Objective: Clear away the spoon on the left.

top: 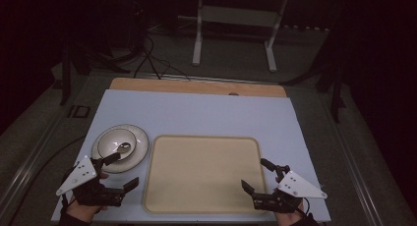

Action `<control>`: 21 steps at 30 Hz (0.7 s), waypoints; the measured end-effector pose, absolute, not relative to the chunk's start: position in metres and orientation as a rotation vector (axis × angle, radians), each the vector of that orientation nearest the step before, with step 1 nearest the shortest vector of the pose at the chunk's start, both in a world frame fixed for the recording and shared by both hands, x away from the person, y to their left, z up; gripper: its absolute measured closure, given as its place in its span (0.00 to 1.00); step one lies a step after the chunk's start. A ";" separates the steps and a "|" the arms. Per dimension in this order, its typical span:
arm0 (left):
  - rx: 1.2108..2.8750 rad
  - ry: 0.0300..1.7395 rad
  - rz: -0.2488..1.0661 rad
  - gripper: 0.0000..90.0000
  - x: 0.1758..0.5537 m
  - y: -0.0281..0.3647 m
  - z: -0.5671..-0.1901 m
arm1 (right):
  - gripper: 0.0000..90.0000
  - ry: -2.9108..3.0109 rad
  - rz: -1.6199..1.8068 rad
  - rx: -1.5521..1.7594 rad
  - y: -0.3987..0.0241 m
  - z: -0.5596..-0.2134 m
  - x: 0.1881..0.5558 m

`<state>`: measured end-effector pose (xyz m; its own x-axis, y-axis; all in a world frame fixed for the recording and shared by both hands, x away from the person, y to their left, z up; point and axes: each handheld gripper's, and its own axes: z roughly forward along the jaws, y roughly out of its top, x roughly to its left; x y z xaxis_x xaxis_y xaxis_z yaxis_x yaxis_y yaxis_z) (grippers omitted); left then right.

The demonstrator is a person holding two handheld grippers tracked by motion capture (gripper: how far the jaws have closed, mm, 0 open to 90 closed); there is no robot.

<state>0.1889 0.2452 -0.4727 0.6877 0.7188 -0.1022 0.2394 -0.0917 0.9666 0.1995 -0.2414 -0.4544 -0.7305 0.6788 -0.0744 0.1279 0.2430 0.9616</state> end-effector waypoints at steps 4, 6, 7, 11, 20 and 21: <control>1.649 0.774 0.459 0.02 0.187 0.245 -0.471 | 0.15 2.041 1.507 0.739 -0.242 -0.454 0.199; 1.642 0.756 0.449 0.02 0.187 0.245 -0.471 | 0.15 2.041 1.502 0.736 -0.242 -0.454 0.199; 1.645 0.748 0.435 0.02 0.187 0.244 -0.471 | 0.15 2.045 1.497 0.734 -0.241 -0.454 0.199; 1.662 0.736 0.405 0.02 0.187 0.242 -0.470 | 0.15 2.063 1.477 0.730 -0.239 -0.456 0.199; 1.746 0.643 0.346 0.02 0.176 0.225 -0.462 | 0.15 2.052 1.483 0.700 -0.233 -0.453 0.195; 1.755 0.631 0.339 0.02 0.175 0.222 -0.460 | 0.15 2.052 1.483 0.700 -0.233 -0.453 0.195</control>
<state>0.1746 0.2219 -0.4601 0.8117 0.5759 -0.0970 0.2368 -0.1728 0.9561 0.1955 -0.2334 -0.4530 -0.7375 0.6673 -0.1037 0.1112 0.2714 0.9560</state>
